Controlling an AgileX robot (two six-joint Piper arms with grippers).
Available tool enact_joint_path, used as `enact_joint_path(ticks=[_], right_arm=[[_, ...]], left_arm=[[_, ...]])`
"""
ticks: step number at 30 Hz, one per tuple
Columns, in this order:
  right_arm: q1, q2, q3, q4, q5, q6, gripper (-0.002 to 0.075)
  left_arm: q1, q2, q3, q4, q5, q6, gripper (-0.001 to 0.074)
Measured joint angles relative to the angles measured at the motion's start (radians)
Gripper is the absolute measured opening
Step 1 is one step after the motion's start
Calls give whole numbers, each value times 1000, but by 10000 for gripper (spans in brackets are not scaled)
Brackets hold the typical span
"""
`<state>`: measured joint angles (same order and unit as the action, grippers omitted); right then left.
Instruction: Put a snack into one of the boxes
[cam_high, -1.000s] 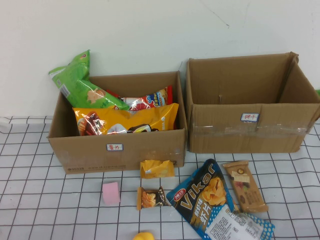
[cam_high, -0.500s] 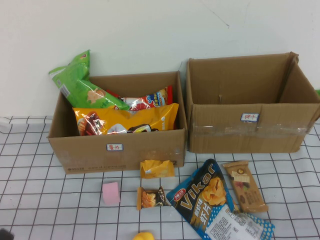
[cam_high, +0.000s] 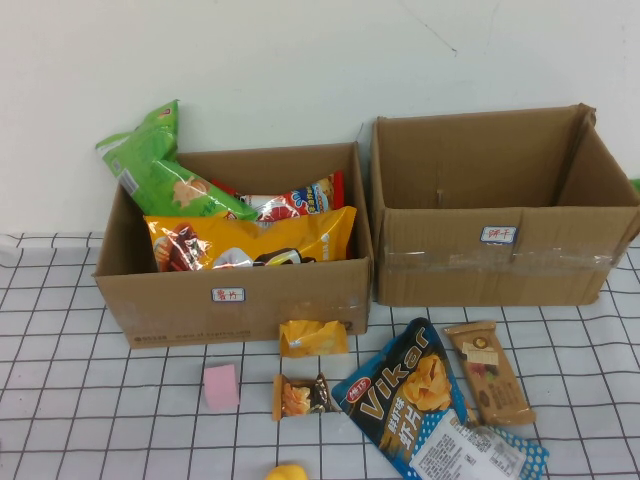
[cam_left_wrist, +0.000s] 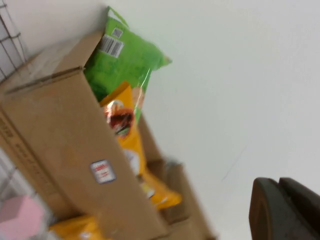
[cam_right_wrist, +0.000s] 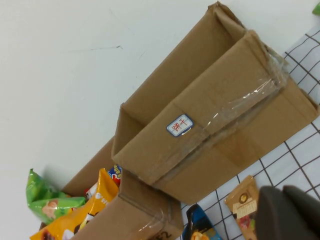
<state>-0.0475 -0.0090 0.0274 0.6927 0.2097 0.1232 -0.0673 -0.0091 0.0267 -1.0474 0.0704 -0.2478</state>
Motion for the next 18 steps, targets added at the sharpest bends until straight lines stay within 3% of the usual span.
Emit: enact_joint_path(ticks=[8, 12, 18], right_arm=[[0, 0, 0, 0, 55, -110, -1], [0, 0, 0, 0, 103, -181, -1], [0, 0, 0, 0, 107, -198, -1]], left_arm=[[0, 52, -161, 63, 279, 378, -2], [0, 207, -329, 137, 464, 542, -2], [0, 530, -590, 214, 807, 945, -2]])
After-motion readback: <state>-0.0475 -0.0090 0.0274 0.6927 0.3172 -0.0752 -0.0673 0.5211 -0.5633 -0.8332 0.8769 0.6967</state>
